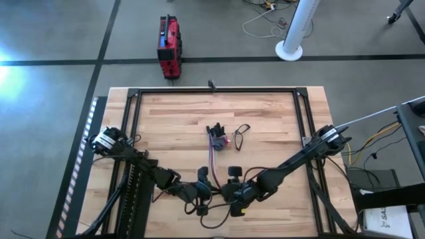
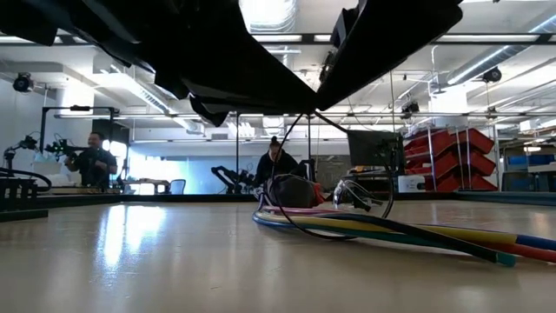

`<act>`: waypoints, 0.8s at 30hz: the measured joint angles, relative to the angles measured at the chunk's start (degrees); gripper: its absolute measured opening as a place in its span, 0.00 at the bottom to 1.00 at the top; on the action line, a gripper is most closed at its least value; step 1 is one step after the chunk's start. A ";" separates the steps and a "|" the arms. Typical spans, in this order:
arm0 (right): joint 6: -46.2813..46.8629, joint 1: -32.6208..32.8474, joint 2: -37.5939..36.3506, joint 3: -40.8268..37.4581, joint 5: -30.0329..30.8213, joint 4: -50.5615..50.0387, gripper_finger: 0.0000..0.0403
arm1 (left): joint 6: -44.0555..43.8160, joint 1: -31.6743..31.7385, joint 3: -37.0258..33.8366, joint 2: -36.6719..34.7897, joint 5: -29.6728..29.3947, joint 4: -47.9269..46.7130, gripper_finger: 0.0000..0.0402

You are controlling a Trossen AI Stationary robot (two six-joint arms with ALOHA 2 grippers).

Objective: Ziptie cables
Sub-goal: Wrap the cable wires together using a black zip tie

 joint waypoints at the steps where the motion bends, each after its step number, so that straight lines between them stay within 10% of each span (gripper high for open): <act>1: 0.17 -0.05 0.02 -0.09 -0.79 -0.09 0.21 | 0.01 -0.02 -0.01 0.00 -0.09 0.42 0.00; 12: -0.80 -0.07 0.07 -0.01 -1.09 -0.49 0.07 | 0.00 0.01 0.02 -0.04 -0.16 0.60 0.00; 24: -0.80 0.04 -2.25 1.51 -0.89 -4.30 0.28 | 0.00 0.01 0.02 -0.04 -0.16 0.52 0.00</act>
